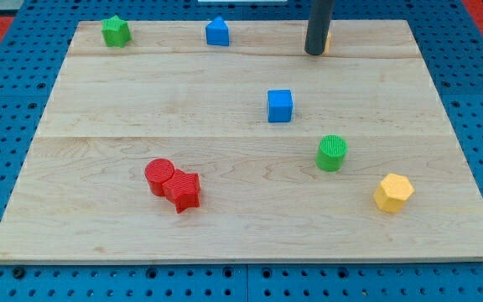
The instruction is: Push the red circle to the left centre
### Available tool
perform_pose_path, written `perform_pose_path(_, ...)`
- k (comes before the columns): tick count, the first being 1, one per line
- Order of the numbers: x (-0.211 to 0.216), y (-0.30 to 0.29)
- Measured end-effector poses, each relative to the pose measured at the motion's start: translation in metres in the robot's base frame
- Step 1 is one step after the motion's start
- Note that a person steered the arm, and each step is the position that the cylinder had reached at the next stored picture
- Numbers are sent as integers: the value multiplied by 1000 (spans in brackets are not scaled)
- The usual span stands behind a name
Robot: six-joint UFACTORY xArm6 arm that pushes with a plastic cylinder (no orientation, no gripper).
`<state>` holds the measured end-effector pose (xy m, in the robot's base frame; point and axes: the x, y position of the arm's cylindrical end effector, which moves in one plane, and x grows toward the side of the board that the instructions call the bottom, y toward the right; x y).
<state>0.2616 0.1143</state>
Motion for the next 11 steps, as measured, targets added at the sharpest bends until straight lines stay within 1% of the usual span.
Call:
perform_pose_path(3, -5, 4)
perform_pose_path(4, 3, 5)
perform_pose_path(5, 45, 7)
perform_pose_path(7, 163, -10)
perform_pose_path(8, 193, -60)
perform_pose_path(9, 239, -108)
perform_pose_path(10, 262, -177)
perform_pose_path(11, 274, -242)
